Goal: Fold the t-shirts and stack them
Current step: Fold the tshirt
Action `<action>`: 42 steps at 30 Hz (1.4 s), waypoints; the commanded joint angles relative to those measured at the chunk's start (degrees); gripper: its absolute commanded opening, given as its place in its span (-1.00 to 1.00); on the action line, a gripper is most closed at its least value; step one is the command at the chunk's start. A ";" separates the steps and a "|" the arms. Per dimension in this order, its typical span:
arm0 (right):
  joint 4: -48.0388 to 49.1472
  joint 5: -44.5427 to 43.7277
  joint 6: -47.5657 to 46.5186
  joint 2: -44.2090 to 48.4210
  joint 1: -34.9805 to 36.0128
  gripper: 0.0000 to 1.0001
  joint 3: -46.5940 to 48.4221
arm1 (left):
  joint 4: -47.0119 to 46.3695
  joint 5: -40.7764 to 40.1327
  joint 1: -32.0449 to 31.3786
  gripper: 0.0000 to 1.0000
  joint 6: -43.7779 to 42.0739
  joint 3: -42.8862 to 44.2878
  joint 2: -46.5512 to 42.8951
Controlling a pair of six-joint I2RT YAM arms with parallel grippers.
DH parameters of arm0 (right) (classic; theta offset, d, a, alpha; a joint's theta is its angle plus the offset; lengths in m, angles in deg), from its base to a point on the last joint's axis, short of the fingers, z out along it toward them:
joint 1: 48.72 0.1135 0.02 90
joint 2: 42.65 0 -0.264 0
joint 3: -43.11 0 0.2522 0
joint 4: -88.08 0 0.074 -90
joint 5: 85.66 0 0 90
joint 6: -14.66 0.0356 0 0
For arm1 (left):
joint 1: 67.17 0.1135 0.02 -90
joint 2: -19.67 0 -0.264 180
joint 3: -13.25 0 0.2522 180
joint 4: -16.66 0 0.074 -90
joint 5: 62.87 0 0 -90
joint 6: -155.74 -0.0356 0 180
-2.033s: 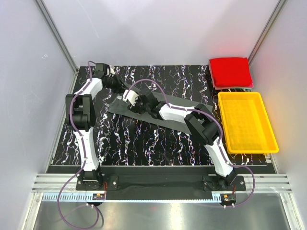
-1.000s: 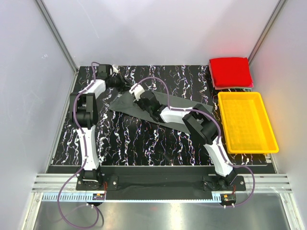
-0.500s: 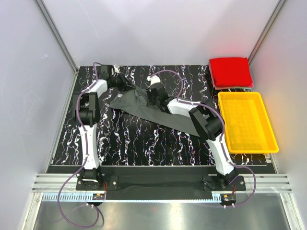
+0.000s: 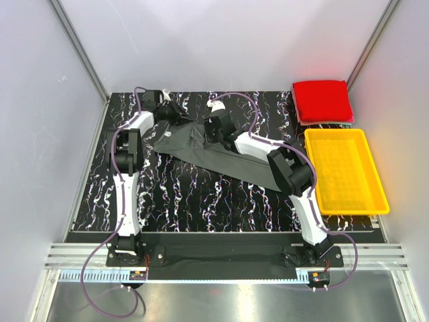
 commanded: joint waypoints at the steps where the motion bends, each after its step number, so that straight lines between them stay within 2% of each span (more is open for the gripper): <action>1: 3.38 5.42 0.01 5.12 0.15 -0.20 -0.93 | -3.55 2.70 -1.19 -0.72 1.19 3.00 0.49; 6: 4.90 10.63 -3.24 4.78 0.06 -0.05 -1.11 | -2.06 2.26 -1.28 -0.70 1.10 4.41 2.24; 11: 2.61 7.65 -3.25 3.20 0.14 -0.14 1.87 | -0.92 2.09 -1.28 -0.70 -0.48 4.68 2.07; 14: 1.30 4.92 -0.80 2.06 0.23 -0.21 4.07 | 1.01 -0.10 -0.93 -0.58 -2.50 5.03 0.58; 18: -4.13 3.34 0.44 -1.19 0.14 -0.14 8.64 | 2.95 -1.69 0.30 -0.42 -4.17 5.38 -2.32; 24: -10.55 4.30 0.36 -5.58 0.14 -0.09 14.70 | 5.84 -2.48 2.06 -0.33 -6.89 3.97 -5.83; 28: -13.56 4.39 -0.43 -7.52 0.14 -0.08 17.87 | 9.89 -6.43 2.33 -0.31 -10.58 1.70 -8.56; 30: -14.52 2.91 -0.78 -8.05 0.06 -0.15 17.79 | 10.69 -8.81 2.33 -0.31 -12.34 -0.15 -10.67; 31: -14.70 2.29 -0.79 -8.14 -0.12 -0.27 17.44 | 10.69 -9.07 2.32 -0.31 -12.69 -1.11 -11.20; 34: -15.93 0.18 -0.17 -8.32 -1.00 -0.46 17.08 | 11.48 -10.21 2.24 -0.30 -13.58 -4.01 -12.52; 39: -15.24 -2.99 1.85 -6.30 -2.66 -0.52 15.42 | 11.21 -10.30 2.06 -0.31 -14.10 -6.83 -12.26; 42: -12.26 -1.24 2.20 -3.93 -3.37 -0.49 12.35 | 11.57 -10.57 2.06 -0.31 -14.80 -8.33 -12.08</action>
